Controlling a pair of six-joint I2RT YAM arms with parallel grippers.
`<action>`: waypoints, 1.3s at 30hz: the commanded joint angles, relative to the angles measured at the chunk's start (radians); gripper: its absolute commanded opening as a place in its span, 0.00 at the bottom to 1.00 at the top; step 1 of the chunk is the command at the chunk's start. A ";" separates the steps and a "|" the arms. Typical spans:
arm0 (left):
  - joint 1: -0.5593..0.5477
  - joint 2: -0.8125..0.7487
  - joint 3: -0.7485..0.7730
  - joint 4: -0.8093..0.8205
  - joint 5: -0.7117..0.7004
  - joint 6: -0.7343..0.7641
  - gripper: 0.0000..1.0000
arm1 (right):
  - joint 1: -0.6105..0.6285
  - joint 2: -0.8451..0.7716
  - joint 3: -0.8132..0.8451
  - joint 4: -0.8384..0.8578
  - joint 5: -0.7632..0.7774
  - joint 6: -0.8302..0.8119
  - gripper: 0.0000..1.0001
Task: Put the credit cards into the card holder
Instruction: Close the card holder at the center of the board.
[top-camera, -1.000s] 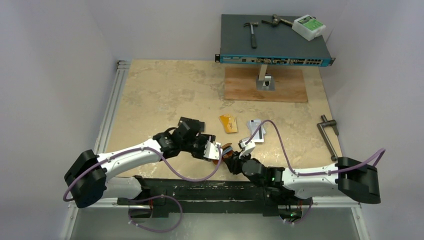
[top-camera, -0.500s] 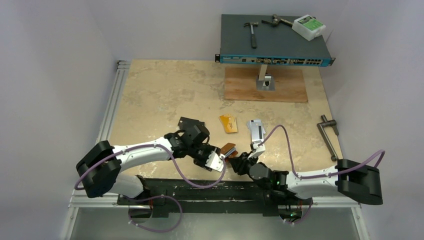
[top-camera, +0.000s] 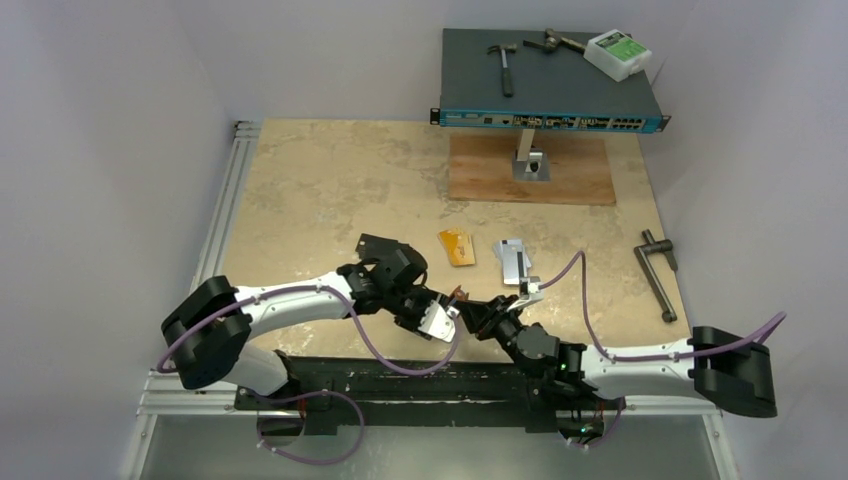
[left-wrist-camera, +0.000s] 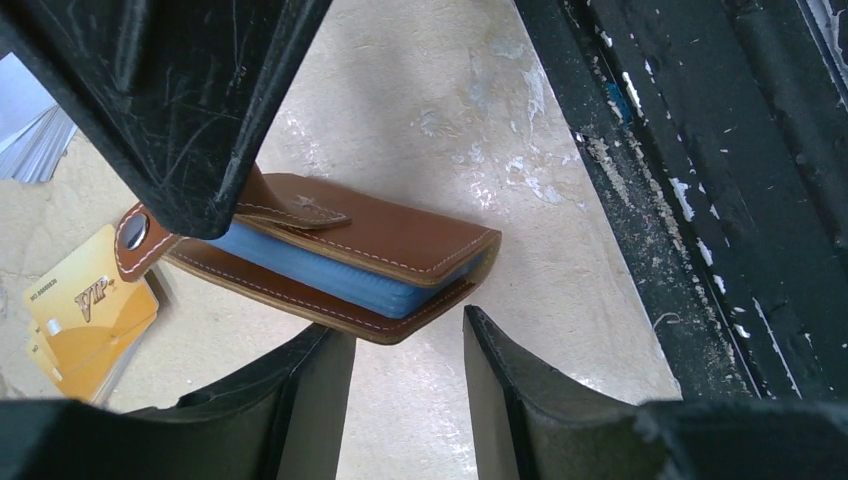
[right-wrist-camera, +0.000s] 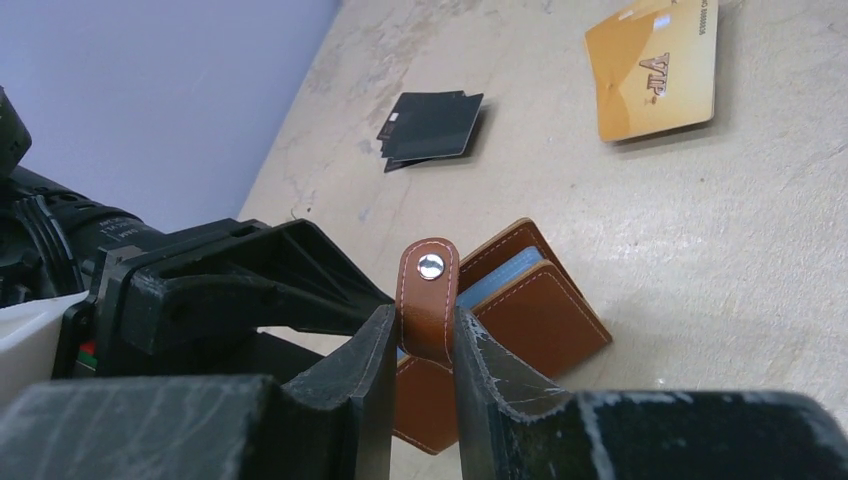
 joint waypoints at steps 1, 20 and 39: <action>-0.008 0.008 0.047 0.032 0.014 -0.006 0.43 | -0.001 -0.015 -0.066 0.021 0.041 -0.004 0.08; -0.081 0.044 0.070 0.041 -0.020 -0.023 0.42 | -0.001 -0.211 0.089 -0.495 -0.004 0.062 0.50; 0.166 0.025 0.202 -0.212 -0.005 -0.045 0.40 | -0.041 -0.050 0.300 -0.788 -0.135 0.208 0.64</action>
